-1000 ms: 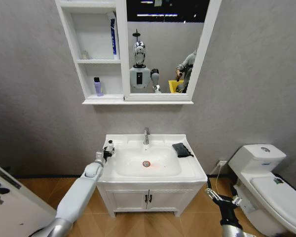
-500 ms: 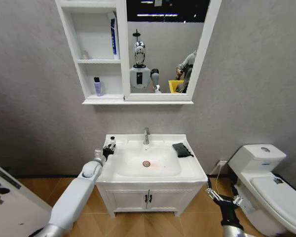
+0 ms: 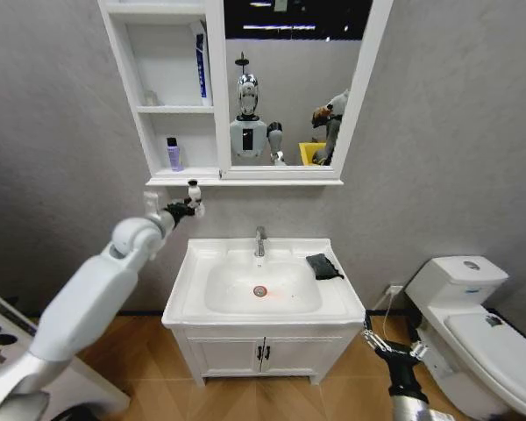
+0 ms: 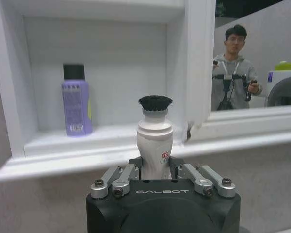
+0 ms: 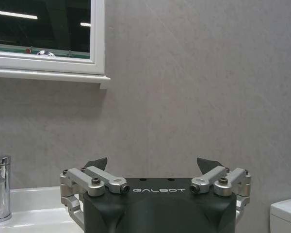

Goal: Move facial cleanser and shampoo from washbasin to cabinet, then wipe washbasin with towel.

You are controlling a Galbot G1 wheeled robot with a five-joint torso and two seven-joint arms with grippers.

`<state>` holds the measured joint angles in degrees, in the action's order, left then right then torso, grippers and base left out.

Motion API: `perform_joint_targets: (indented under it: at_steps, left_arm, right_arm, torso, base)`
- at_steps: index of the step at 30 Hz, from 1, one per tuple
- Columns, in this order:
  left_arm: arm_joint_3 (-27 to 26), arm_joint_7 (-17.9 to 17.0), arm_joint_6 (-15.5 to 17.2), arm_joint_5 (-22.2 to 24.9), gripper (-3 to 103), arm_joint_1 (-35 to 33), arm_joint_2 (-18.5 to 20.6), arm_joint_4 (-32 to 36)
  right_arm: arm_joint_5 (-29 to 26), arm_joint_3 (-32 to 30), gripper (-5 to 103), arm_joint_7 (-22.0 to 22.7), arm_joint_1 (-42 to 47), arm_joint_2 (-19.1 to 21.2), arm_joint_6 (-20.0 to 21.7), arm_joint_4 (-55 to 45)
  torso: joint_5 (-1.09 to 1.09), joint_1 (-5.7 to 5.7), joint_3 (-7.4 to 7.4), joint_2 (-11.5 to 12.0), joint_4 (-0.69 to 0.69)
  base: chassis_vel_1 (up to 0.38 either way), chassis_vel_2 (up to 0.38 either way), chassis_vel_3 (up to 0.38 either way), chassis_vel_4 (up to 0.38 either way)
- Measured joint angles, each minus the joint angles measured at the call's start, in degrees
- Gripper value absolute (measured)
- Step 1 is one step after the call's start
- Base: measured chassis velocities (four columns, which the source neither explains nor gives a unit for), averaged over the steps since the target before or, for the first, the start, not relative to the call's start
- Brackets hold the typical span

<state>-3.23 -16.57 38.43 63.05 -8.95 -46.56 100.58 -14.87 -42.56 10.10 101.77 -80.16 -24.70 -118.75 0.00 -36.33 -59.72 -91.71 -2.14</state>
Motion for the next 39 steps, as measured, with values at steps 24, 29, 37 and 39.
perform_joint_targets:
  at_steps: [24,29,37,39]
  left_arm:
    - [19.0,6.7,1.9,4.3,29,28.7,-8.3,-25.5]
    - [19.5,8.7,1.1,0.9,29,30.1,-10.5,-30.3]
    - [19.4,9.4,-0.2,-3.2,29,31.1,-13.1,-35.0]
    - [19.4,9.7,-0.7,-3.9,29,31.1,-13.3,-35.8]
  right_arm:
    - [-2.0,-0.9,100,0.1,-1.7,1.0,-1.5,2.6]
    - [-2.5,-1.0,100,0.2,-1.7,1.3,-2.2,3.8]
    - [-2.5,-0.6,100,0.1,-2.4,1.2,-2.0,4.1]
    - [-2.5,-0.6,100,0.1,-2.5,1.2,-2.0,4.1]
  torso:
    - [0.00,-0.02,-0.01,0.0,0.02]
    - [0.00,-0.01,0.00,0.0,0.02]
    - [0.00,-0.01,0.00,0.0,0.02]
    - [0.01,-0.01,0.00,0.0,0.01]
  base:
    - [0.000,0.000,0.000,0.000]
    - [0.000,0.000,0.000,0.000]
    - [0.000,0.000,0.000,0.000]
    - [0.000,0.000,0.000,0.000]
